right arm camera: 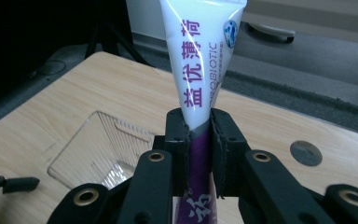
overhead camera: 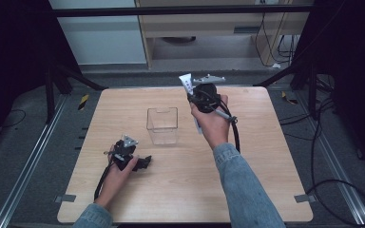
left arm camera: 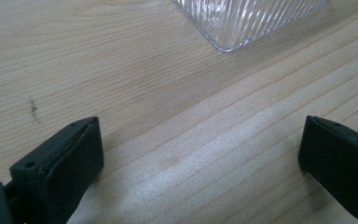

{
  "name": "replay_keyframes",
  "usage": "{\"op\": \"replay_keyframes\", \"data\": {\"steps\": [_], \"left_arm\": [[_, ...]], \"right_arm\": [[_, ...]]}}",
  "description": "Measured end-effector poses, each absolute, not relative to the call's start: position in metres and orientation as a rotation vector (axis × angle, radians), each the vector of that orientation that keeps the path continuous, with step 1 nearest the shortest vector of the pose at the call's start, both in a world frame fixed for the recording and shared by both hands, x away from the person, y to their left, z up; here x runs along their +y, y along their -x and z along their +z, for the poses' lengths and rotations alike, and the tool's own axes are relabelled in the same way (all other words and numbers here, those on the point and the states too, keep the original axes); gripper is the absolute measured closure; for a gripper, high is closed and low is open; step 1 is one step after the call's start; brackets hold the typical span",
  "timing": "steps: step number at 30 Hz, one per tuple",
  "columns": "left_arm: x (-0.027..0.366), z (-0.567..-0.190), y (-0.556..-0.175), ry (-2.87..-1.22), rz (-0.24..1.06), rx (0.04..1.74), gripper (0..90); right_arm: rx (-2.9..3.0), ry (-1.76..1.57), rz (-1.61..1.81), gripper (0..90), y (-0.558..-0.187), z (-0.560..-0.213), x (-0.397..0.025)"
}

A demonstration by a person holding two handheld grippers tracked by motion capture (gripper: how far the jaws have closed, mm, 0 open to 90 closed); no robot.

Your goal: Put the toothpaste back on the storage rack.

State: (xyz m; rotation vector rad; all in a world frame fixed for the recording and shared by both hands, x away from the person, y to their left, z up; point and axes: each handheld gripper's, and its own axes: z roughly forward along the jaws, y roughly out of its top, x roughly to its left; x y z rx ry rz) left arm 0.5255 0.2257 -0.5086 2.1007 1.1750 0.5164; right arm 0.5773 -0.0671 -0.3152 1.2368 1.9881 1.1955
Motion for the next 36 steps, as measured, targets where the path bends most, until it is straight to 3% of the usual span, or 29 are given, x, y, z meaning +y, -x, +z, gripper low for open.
{"op": "replay_keyframes", "data": {"steps": [36], "left_arm": [[0.226, -0.509, -0.525, -2.098, 0.516, 1.178, 0.0]], "right_arm": [[1.936, -1.106, 1.304, 78.4, -0.604, -0.284, 0.003]]}}
